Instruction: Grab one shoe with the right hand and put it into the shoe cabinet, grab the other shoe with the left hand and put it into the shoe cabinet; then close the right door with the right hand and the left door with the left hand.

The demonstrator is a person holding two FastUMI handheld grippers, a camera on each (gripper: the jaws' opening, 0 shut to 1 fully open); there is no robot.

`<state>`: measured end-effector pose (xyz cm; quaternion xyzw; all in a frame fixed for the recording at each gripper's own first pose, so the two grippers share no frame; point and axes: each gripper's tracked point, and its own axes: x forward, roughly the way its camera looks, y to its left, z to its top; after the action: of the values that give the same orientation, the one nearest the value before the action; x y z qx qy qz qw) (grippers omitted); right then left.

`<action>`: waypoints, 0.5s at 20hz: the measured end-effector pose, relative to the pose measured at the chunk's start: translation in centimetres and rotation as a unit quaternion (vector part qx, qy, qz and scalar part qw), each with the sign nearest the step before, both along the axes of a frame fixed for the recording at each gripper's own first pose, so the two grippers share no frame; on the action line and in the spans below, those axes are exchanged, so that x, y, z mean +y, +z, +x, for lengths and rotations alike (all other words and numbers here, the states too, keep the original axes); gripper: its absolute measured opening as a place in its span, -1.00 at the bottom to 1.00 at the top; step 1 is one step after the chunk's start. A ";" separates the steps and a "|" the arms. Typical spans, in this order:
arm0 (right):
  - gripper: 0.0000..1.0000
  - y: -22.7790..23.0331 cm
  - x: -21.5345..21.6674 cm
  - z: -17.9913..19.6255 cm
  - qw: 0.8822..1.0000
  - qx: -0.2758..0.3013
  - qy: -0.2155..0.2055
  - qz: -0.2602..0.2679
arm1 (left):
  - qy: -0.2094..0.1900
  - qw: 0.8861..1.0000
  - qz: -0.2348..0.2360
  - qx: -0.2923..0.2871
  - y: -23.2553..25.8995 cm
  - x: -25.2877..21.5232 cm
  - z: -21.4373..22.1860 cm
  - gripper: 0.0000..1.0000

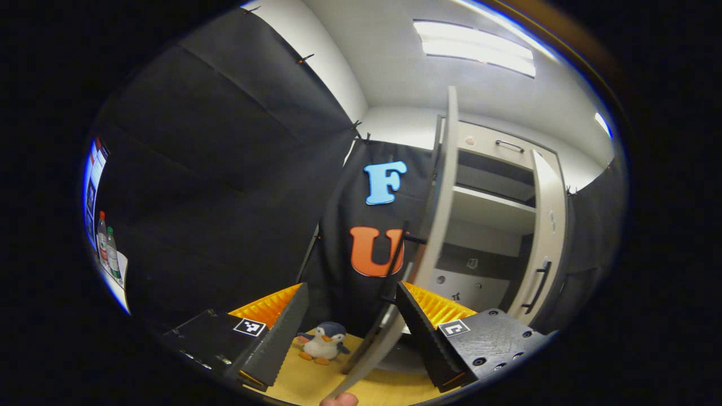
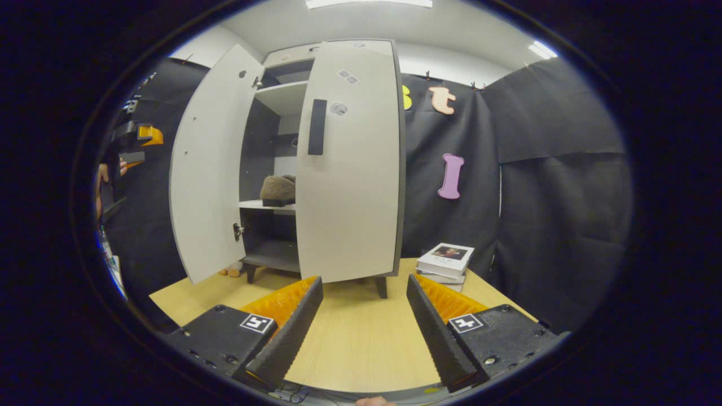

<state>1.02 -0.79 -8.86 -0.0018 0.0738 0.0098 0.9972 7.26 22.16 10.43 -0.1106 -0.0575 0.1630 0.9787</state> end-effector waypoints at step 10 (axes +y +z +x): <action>0.96 1.5 -0.8 1.5 1.000 -0.013 -0.010 -0.016 | -0.025 0.999 -0.032 0.031 -1.5 3.5 4.7 0.89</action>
<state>2.50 -1.55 -7.34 -0.0174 0.0611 -0.0014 0.9980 11.93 25.63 8.90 -0.1378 -0.0186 0.1436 0.9798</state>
